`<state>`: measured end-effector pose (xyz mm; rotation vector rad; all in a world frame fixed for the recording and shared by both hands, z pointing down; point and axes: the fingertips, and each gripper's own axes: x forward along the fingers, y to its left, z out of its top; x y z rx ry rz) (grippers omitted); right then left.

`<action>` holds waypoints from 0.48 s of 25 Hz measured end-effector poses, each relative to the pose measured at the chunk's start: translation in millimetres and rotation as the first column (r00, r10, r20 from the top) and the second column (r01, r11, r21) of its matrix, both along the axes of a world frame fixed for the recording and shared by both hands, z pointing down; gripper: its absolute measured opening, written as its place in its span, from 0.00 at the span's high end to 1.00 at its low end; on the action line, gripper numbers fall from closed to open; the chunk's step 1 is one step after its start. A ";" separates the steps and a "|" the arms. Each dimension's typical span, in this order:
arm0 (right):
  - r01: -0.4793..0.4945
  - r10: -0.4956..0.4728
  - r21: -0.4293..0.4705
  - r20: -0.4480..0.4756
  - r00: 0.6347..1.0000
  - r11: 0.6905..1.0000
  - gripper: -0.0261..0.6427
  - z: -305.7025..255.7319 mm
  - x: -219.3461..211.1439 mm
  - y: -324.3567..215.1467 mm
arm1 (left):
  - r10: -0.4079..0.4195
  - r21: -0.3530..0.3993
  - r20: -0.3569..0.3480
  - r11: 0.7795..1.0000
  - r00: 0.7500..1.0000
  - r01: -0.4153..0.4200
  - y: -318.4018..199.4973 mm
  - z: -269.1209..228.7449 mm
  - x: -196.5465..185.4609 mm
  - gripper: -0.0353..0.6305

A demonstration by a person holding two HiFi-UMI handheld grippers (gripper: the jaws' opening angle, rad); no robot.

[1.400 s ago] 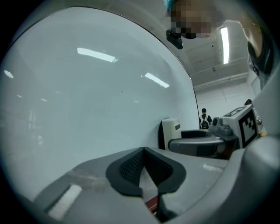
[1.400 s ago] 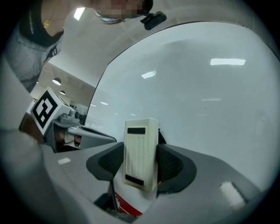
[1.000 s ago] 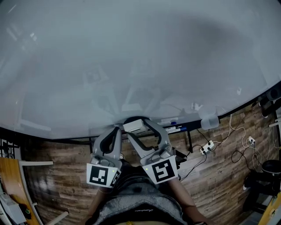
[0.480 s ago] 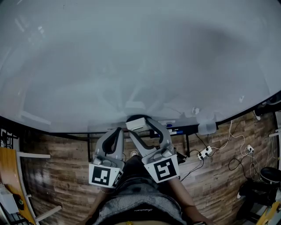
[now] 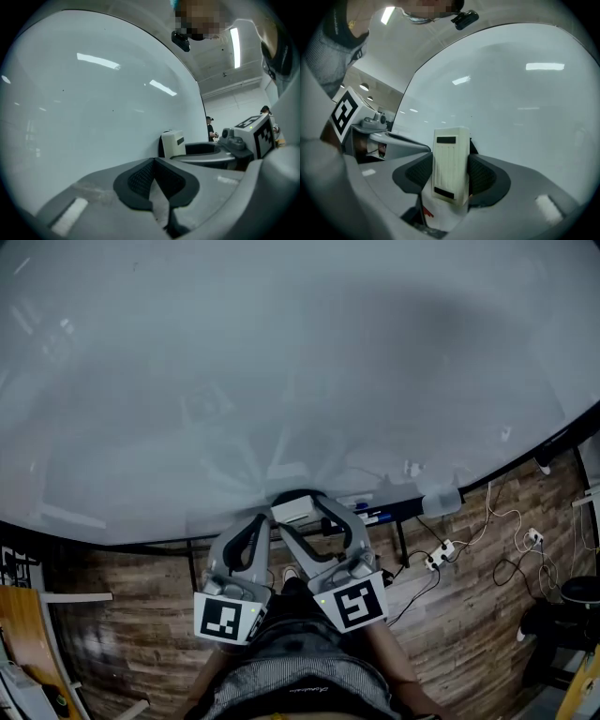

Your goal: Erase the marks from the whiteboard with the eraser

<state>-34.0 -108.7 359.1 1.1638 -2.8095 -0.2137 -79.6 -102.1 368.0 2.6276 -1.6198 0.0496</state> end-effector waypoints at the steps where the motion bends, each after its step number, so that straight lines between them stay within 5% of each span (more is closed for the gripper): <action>1: -0.005 0.005 0.005 0.006 1.000 1.000 0.60 -0.1 0.3 0.5 | 0.014 0.001 -0.004 1.000 1.000 -0.014 1.3 1.7 1.1 0.94; 6: -0.036 0.037 -0.011 0.067 0.997 0.999 0.60 1.2 6.2 -3.9 | 0.080 0.000 0.003 0.997 0.997 -0.080 2.2 7.4 9.7 0.94; 12: -0.051 0.051 0.013 0.023 0.998 0.999 0.59 2.6 22.2 -6.3 | 0.111 -0.014 0.020 0.994 0.994 -0.110 0.0 11.8 26.5 0.94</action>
